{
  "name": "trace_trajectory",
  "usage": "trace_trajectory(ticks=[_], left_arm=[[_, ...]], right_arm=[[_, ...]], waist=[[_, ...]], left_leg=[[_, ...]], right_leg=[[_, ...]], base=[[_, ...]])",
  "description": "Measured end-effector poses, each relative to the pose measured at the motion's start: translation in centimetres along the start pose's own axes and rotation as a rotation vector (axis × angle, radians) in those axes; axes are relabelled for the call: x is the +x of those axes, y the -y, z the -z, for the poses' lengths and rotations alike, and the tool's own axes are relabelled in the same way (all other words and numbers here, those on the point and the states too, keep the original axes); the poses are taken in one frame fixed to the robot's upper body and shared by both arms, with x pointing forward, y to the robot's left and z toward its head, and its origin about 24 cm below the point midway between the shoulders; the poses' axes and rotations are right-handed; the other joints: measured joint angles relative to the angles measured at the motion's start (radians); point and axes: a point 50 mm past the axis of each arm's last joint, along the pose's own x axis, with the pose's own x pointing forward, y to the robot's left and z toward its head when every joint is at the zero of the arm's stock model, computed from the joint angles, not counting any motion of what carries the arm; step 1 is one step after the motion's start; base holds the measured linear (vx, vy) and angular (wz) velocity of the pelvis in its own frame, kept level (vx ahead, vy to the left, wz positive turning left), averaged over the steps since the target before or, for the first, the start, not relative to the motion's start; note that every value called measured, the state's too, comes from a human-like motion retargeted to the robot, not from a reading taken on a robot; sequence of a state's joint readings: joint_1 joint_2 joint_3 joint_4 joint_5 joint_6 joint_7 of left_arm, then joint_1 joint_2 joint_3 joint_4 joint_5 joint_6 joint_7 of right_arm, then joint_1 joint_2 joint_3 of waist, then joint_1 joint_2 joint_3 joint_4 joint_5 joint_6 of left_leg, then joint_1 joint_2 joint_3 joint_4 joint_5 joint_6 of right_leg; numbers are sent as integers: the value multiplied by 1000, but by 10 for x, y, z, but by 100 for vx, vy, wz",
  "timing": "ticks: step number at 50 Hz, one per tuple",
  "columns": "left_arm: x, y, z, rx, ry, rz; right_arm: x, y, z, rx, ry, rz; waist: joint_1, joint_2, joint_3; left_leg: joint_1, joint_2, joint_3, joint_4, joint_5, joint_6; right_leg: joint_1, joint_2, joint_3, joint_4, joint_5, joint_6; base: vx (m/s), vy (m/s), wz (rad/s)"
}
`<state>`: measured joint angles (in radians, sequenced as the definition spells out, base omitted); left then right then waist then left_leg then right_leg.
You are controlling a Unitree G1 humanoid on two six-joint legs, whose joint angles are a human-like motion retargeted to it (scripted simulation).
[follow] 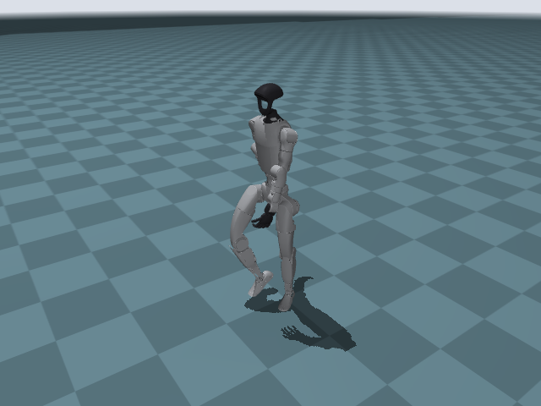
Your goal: In place motions
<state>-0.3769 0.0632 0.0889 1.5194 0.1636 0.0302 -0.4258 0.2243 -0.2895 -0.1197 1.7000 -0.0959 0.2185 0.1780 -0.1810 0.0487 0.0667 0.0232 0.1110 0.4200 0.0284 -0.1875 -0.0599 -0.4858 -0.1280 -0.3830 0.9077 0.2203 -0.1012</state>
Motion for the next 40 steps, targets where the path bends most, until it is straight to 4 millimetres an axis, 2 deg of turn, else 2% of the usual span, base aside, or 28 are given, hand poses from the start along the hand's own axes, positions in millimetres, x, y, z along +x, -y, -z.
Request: trace_trajectory(ticks=[2,3,5,7,9,10,11,12,13,15,17,18,20,21,23,24,25,27,28,30,32,33,35,37,38,40], left_arm=[[0,2,33,-38,-84,2],[-1,5,54,-71,-139,3],[-7,16,102,-156,-265,12],[-22,29,159,-288,-402,12],[-42,41,206,-445,-525,-4],[-53,46,225,-525,-579,-20],[-61,43,234,-598,-605,-52],[-69,40,243,-668,-626,-87],[-76,38,251,-731,-636,-133],[-94,39,276,-872,-657,-241],[-103,47,289,-1013,-659,-290],[-103,50,289,-1075,-649,-301],[-100,54,288,-1175,-618,-352],[-95,54,285,-1203,-578,-383],[-88,51,278,-1234,-504,-434],[-87,49,277,-1229,-492,-449],[-87,48,276,-1215,-491,-459],[-84,44,271,-1143,-525,-436],[-80,42,264,-1092,-539,-408],[-65,38,243,-971,-536,-328],[-48,36,214,-835,-488,-233],[-38,36,198,-770,-453,-185],[-18,35,152,-619,-358,-66],[-2,27,90,-430,-222,50],[3,25,58,-328,-150,92],[6,23,3,-127,-27,148]], right_arm=[[-1,-5,-7,-37,-1,-13],[-3,-9,-14,-68,4,-29],[-8,-20,-33,-153,31,-67],[-18,-38,-63,-301,83,-114],[-35,-61,-100,-471,175,-162],[-46,-76,-121,-559,234,-186],[-66,-93,-151,-650,342,-209],[-87,-109,-177,-739,448,-225],[-108,-122,-199,-821,552,-230],[-149,-145,-230,-1009,734,-224],[-190,-163,-252,-1174,893,-171],[-209,-170,-260,-1230,973,-134],[-232,-181,-268,-1260,1092,-81],[-237,-185,-269,-1238,1141,-83],[-242,-192,-268,-1208,1209,-124],[-235,-193,-264,-1203,1204,-153],[-225,-193,-259,-1201,1182,-181],[-189,-180,-245,-1161,1059,-200],[-169,-171,-236,-1131,980,-206],[-128,-147,-212,-1050,810,-216],[-85,-118,-176,-946,603,-217],[-65,-102,-155,-896,488,-211],[-39,-67,-115,-779,275,-181],[-29,-40,-90,-619,154,-136],[-25,-28,-78,-527,118,-109],[-16,-6,-46,-345,37,-74]], waist=[[27,-8,-16],[37,-8,-27],[39,-6,-51],[27,-20,-55],[49,-61,-46],[78,-85,-41],[104,-91,-22],[135,-96,-6],[175,-99,3],[260,-138,8],[280,-146,29],[291,-132,41],[295,-129,55],[286,-125,55],[265,-119,46],[257,-118,35],[250,-119,21],[229,-123,-3],[220,-124,-11],[204,-122,-19],[161,-106,-35],[115,-88,-46],[35,-27,-36],[47,11,18],[50,10,40],[42,11,57]], left_leg=[[24,-17,26,-3,-12,-1],[29,-21,35,3,-21,-3],[27,-26,40,33,-42,0],[11,-30,20,120,-49,14],[-34,-25,50,287,0,30],[-76,-2,101,415,47,38],[-203,71,73,624,122,32],[-327,114,22,796,193,25],[-442,96,-74,895,261,17],[-573,51,-138,1048,209,17],[-635,115,-101,1150,128,55],[-658,154,-85,1185,88,87],[-678,179,-75,1221,43,115],[-680,169,-84,1217,41,109],[-656,138,-99,1180,50,89],[-623,115,-104,1139,61,74],[-582,88,-108,1090,73,57],[-465,15,-130,932,114,27],[-395,-25,-145,828,140,16],[-241,-89,-173,583,101,6],[-86,-98,-106,360,-53,35],[-26,-81,-20,261,-77,84],[8,-70,-91,137,-48,101],[-19,-2,-108,140,-35,66],[-24,10,-78,145,-40,66],[-35,12,-58,141,-39,74]], right_leg=[[98,34,17,-142,25,26],[153,49,21,-230,40,41],[274,67,3,-436,4,95],[415,88,-58,-645,-164,103],[484,91,-51,-801,-191,71],[501,74,-31,-856,-165,74],[494,62,-31,-882,-146,99],[484,54,-26,-902,-131,117],[465,55,-12,-910,-126,124],[432,38,38,-905,-119,114],[424,22,44,-889,-121,103],[417,32,47,-883,-121,98],[416,26,45,-874,-123,96],[416,24,37,-875,-125,96],[420,25,19,-879,-131,97],[428,24,8,-880,-136,100],[438,22,-4,-881,-143,104],[462,18,-37,-876,-162,112],[474,19,-54,-871,-174,114],[497,26,-78,-848,-202,118],[501,34,-114,-795,-224,112],[493,42,-145,-754,-223,100],[437,60,-212,-615,-124,51],[304,16,-186,-348,28,2],[229,-16,-156,-212,52,-43],[106,-60,-113,4,-12,-76]], base=[[18,-1,-58],[19,-1,-38],[21,-3,1],[22,-13,19],[9,-14,-29],[-20,-17,-39],[-38,-21,-24],[-51,-25,-21],[-36,-22,-63],[-4,-12,-90],[1,0,-30],[-21,1,-9],[-27,2,10],[-16,6,34],[4,7,46],[26,5,51],[33,5,62],[31,7,74],[25,7,69],[22,8,56],[26,19,88],[18,17,127],[-5,12,95],[-32,14,-50],[-29,14,-63],[-14,12,-23]])
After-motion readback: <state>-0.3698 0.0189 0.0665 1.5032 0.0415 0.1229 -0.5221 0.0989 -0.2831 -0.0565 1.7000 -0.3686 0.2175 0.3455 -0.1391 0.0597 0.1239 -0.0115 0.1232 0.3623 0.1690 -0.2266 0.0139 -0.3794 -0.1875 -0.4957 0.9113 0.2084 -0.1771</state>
